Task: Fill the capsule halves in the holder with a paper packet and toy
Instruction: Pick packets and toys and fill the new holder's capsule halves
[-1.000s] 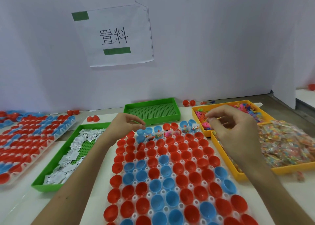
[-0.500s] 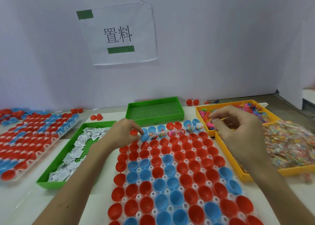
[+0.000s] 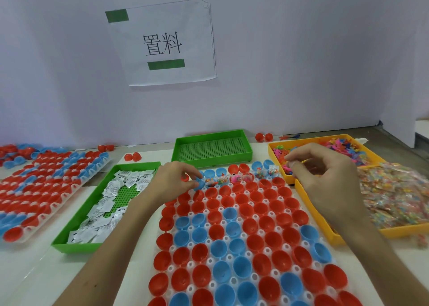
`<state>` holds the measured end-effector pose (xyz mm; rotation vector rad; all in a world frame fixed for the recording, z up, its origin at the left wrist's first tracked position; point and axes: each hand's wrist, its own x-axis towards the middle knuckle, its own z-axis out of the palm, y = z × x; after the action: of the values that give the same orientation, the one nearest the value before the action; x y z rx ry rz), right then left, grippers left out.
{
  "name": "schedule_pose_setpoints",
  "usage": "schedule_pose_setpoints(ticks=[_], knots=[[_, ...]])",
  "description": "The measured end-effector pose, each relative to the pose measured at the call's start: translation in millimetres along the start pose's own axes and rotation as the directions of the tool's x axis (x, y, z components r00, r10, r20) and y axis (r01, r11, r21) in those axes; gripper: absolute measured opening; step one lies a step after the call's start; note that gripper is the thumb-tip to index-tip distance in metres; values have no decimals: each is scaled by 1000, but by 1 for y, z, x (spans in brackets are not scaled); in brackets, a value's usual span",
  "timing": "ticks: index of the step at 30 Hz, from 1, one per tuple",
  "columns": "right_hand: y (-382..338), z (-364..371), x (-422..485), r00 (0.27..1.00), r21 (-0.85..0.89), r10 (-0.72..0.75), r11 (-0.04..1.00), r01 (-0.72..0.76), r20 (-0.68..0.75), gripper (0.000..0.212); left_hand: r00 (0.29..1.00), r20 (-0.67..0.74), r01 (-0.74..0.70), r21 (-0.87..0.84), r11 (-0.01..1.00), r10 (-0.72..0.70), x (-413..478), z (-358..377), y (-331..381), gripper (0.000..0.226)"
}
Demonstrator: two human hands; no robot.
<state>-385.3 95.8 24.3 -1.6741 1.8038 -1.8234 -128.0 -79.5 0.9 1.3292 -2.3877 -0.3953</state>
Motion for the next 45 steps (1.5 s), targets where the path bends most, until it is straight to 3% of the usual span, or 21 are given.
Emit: schedule_pose_setpoints(ticks=[9,14,29,34,42,45], knots=[[0,1,-1,1000,1,-6,1000,6,22,26,999,-17,42,-207,977,-46,-1,5,-3,43],[1,3,0,1000,-5,-11,1000,11,29,27,992,-86,60,-298,953,-90,-3,10,4,43],[3,4,-1,998,-34,-16,999,19,64,29,966,-248,75,-13,997,-76,-8,14,26,42],[4,4,-1,998,-34,-22,999,25,64,26,975,-213,94,123,988,-66,-9,19,33,44],[6,3,0,997,-36,-35,999,37,68,24,951,-292,85,-81,993,-105,-5,19,31,29],[6,2,-1,997,-37,-38,999,40,63,24,945,-315,89,-33,996,-95,-2,15,18,28]])
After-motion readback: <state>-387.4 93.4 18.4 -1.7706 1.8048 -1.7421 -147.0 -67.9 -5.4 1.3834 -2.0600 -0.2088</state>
